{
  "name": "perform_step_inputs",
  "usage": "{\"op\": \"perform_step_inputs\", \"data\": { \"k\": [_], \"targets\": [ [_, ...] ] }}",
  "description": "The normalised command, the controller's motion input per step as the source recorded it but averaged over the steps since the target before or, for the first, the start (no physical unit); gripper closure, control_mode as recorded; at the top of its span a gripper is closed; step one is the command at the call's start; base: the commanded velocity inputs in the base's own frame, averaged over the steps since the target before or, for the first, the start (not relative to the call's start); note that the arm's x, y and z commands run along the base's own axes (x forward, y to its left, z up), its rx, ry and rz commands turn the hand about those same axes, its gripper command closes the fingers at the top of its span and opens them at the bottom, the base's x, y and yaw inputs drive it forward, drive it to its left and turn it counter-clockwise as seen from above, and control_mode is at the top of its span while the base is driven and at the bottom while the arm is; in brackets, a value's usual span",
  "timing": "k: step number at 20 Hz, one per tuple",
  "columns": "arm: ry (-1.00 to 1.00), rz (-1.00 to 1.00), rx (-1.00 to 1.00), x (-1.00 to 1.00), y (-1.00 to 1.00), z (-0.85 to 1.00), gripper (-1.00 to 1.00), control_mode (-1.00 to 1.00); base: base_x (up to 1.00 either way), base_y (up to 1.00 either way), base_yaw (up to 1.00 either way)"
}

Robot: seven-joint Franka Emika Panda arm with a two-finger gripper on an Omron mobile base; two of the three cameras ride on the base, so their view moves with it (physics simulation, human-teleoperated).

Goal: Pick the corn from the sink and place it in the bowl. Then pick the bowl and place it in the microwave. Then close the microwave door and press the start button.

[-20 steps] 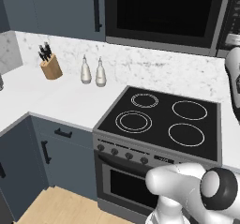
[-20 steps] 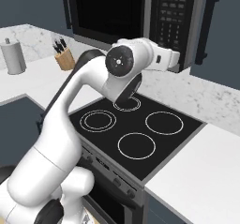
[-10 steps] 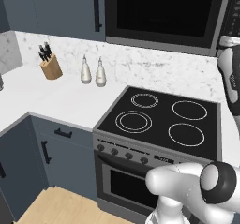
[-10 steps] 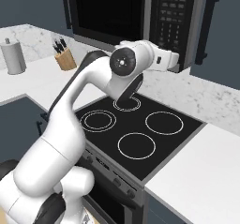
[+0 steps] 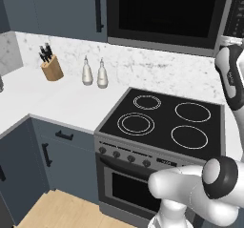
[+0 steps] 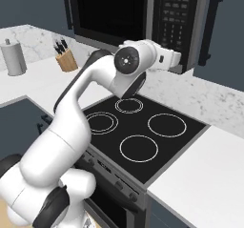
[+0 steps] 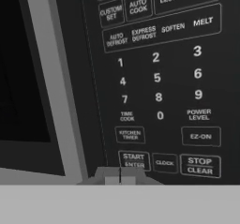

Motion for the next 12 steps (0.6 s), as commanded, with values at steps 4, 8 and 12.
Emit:
{"op": "perform_step_inputs", "data": {
  "k": [4, 8, 12],
  "targets": [
    [0.0, 0.0, 0.0, 0.08, -0.04, -0.14, 1.0, -1.0, 0.0, 0.0, 0.0],
    [0.0, 0.0, 0.0, 0.11, -0.04, -0.07, 1.0, -1.0, 0.0, 0.0, 0.0],
    [0.0, 0.0, 0.0, 0.11, -0.03, 0.0, 1.0, -1.0, 0.0, 0.0, 0.0]
  ]
}}
